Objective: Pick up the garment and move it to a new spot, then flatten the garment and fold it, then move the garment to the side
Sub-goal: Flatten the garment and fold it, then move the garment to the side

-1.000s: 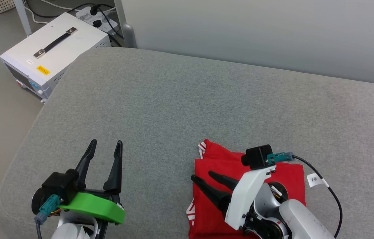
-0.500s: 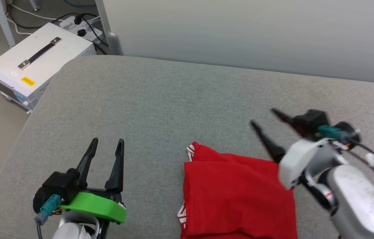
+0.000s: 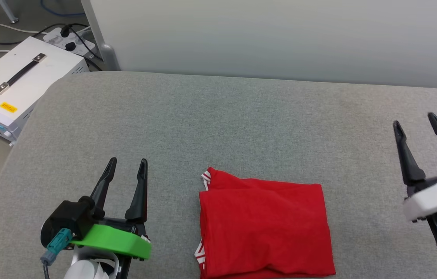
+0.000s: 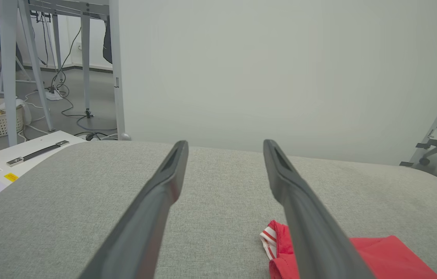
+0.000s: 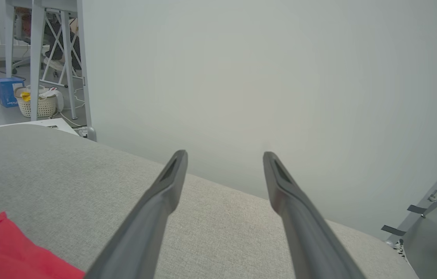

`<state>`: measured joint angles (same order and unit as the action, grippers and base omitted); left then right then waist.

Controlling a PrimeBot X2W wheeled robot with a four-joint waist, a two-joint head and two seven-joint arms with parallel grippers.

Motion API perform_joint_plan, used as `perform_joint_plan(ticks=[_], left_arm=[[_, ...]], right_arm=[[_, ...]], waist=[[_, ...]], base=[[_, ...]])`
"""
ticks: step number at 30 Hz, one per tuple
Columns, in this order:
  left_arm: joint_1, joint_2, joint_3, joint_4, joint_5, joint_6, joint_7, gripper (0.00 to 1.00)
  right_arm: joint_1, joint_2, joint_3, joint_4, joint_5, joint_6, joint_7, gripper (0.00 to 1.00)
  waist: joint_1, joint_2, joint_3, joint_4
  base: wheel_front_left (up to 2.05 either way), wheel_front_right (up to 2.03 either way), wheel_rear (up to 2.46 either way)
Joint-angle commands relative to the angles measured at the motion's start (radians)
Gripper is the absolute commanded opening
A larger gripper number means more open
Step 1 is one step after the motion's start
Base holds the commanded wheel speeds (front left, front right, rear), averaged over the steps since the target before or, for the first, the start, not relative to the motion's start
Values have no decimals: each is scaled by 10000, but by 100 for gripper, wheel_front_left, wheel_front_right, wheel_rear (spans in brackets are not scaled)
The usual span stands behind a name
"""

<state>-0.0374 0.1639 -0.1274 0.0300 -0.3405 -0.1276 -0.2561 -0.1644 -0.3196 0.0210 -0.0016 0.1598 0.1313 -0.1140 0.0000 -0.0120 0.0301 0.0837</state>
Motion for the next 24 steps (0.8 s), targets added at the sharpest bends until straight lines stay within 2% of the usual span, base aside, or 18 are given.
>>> perform_joint_plan(ticks=[1,5,13,20,24], left_arm=[[211,-31,11,-69,111,-31,-57,100],[231,-68,17,-191,147,-31,-57,100],[242,-57,-108,-344,177,-31,-57,100],[230,-44,-141,-408,207,-31,-57,100],[219,-25,-223,-382,192,-31,-57,100]], right_arm=[[360,244,-276,-233,-144,-6,-198,100],[1146,856,-794,-755,-434,-6,-602,100],[1843,1764,-1048,-997,-741,-6,-946,100],[1857,1863,-936,-825,-738,-6,-973,100],[1884,1904,-903,-787,-378,-6,-615,100]], waist=[[0,120,55,-44],[0,120,152,-63],[0,120,225,-72],[0,120,212,-93],[0,120,247,-54]], base=[[0,0,0],[0,0,0],[0,0,0],[0,0,0],[0,0,0]])
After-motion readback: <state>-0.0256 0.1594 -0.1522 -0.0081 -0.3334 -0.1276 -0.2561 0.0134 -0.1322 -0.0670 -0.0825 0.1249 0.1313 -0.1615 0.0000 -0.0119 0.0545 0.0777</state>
